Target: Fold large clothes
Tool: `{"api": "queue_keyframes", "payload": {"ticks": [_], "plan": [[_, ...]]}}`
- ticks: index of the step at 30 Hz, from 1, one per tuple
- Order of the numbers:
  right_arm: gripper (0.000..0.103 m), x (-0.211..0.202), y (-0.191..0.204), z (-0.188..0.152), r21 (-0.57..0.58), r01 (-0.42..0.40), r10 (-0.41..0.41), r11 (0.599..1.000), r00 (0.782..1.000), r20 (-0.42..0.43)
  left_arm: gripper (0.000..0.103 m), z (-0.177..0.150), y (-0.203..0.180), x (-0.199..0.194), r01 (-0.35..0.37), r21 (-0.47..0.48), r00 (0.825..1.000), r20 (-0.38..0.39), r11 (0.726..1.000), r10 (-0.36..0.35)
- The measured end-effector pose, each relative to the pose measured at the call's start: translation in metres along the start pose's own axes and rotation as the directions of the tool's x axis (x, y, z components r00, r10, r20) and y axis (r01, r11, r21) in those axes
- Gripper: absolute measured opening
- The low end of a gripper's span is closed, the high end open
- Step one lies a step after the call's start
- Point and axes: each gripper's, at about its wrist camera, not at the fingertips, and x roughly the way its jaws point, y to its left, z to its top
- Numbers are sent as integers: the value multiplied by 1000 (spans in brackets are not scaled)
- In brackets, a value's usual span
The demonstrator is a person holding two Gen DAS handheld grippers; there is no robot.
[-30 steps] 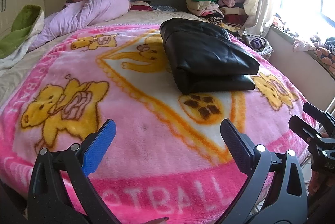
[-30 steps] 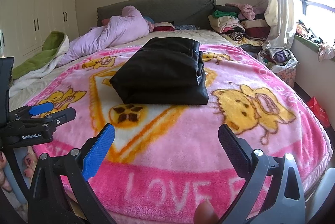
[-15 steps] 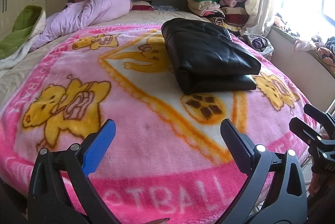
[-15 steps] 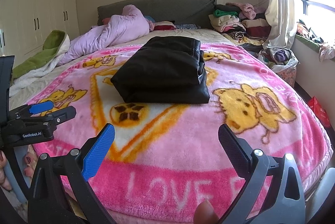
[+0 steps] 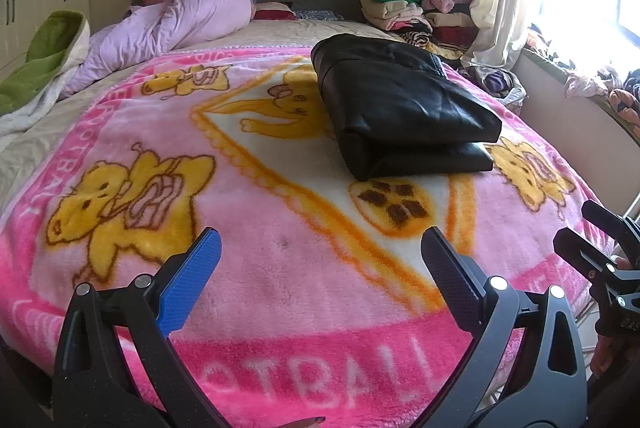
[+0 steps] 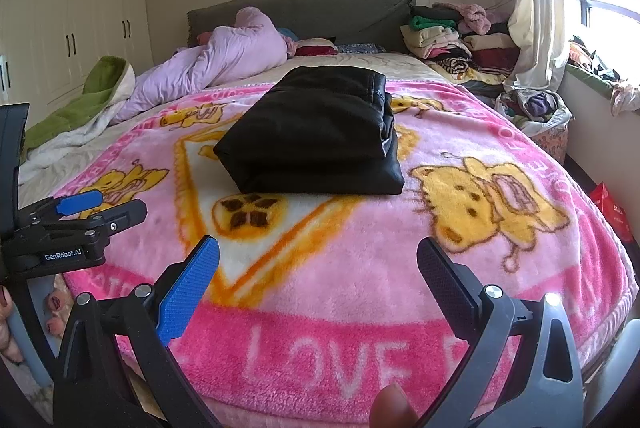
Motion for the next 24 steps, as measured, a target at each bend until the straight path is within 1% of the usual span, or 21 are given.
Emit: {"api": "queue_keyframes", "payload": {"ticks": [24], "plan": [[99,1,1,-1,5,-9,9,1000,1000,-8,94,0,0,0,-2,5,1000,-1,1000,2]]}}
